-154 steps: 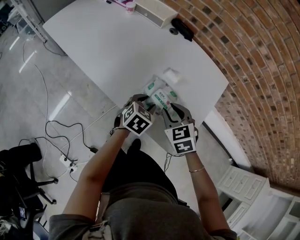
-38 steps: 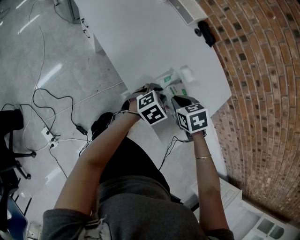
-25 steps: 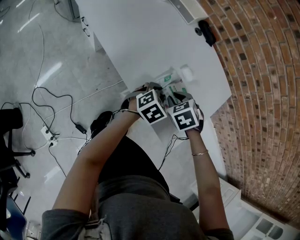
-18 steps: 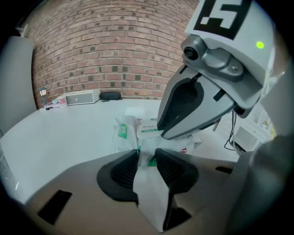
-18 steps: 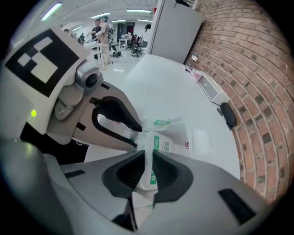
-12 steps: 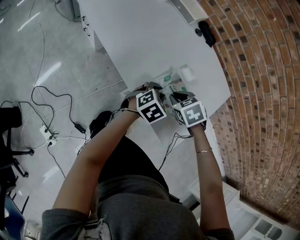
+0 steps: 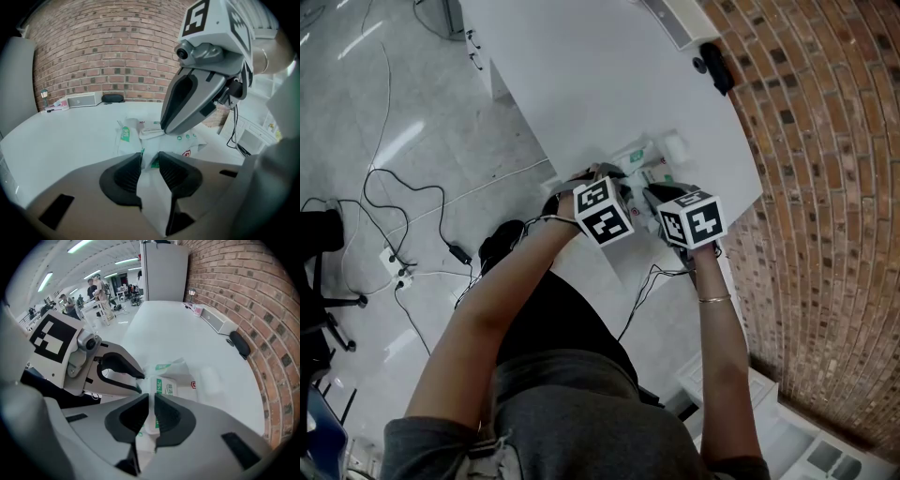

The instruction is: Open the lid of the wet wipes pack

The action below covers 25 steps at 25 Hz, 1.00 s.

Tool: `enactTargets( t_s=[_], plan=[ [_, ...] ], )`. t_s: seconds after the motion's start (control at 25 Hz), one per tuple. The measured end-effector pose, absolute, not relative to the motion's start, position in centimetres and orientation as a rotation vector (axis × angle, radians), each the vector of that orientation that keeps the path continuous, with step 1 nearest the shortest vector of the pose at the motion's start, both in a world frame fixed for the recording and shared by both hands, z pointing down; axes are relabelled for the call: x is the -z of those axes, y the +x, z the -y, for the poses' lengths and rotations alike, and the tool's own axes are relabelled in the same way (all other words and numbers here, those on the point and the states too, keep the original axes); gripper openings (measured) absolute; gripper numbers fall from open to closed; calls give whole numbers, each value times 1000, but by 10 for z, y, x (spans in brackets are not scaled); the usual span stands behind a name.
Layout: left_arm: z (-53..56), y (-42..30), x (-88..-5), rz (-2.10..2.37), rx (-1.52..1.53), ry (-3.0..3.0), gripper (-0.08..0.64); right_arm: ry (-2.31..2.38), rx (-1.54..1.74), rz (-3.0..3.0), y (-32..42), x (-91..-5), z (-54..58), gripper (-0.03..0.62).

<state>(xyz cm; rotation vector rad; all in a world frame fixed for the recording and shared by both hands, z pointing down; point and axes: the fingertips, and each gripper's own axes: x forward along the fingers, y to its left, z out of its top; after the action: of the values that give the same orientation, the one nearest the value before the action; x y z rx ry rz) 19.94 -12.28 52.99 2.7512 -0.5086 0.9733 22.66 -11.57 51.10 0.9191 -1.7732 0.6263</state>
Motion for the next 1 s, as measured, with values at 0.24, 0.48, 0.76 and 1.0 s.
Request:
enactTargets(
  t_s=[0.24,0.48,0.76,1.0],
  plan=[
    [122,200,-530,504,-977,2755,130,918,-704,1803,228,-510,115,42],
    [123,197,-533,498,-991,2762,127,983,-677,1802,256,-482,127,16],
    [122,200,-531,506,-981,2754,127,1009,-609,1765,269,-482,138,14],
    [123,197,-532,533,-967,2747,127,1048,-605,1739,286,-488,151,19]
  ],
)
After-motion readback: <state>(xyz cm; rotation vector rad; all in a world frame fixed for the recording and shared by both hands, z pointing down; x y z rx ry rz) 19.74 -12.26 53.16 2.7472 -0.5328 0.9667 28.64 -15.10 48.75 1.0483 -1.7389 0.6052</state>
